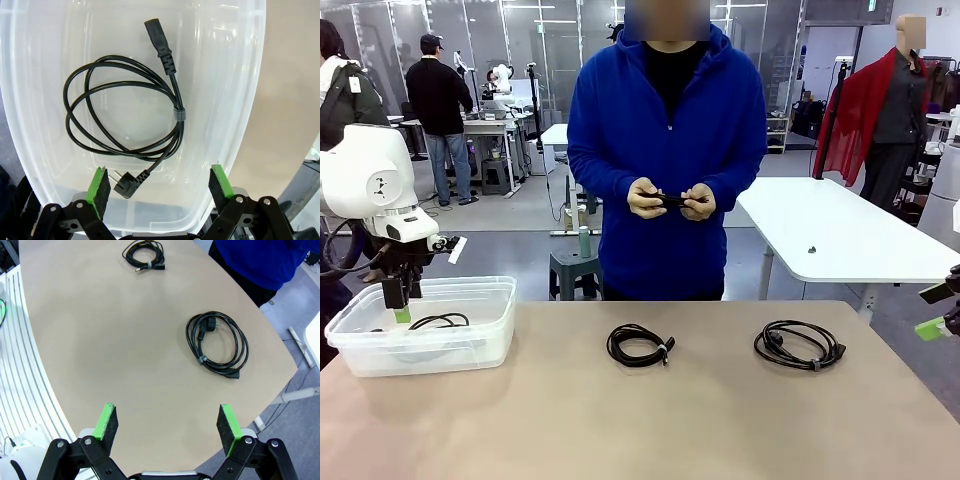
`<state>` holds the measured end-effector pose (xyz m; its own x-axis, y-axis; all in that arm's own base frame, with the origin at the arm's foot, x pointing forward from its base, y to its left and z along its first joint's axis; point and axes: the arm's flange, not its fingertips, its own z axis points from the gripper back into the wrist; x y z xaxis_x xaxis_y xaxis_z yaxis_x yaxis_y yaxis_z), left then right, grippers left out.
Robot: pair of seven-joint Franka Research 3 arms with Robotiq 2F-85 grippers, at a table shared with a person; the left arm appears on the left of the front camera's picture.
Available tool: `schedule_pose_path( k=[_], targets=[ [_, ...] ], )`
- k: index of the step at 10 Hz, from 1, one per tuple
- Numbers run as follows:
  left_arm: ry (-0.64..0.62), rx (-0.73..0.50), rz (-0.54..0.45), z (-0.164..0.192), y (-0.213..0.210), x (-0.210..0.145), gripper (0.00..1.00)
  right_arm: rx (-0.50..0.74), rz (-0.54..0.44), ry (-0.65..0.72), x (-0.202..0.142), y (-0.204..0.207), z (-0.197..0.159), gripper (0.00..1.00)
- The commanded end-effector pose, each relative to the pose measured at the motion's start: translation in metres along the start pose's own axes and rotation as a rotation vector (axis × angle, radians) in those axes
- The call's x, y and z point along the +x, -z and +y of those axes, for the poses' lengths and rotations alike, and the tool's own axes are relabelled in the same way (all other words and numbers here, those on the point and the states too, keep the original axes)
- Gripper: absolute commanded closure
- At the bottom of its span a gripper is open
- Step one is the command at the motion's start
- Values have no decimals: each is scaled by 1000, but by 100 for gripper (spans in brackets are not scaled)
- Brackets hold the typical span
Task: Organize and store the cables.
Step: Place the Power Cable into the Organizing box.
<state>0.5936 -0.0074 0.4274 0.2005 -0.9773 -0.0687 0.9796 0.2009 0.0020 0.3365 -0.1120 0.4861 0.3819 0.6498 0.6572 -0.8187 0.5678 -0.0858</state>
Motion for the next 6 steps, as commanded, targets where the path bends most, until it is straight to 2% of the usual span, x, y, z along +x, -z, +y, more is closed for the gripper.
schedule_pose_path(
  k=[1,4,6],
  targets=[
    [5,22,-24,-10,-15,-6,0,4,-9,0,0,-1,1,0],
    [-75,104,-108,-57,-62,-17,0,4,-9,0,0,-1,1,0],
    [-68,91,-172,-84,-81,-21,0,4,-9,0,0,-1,1,0]
  ],
)
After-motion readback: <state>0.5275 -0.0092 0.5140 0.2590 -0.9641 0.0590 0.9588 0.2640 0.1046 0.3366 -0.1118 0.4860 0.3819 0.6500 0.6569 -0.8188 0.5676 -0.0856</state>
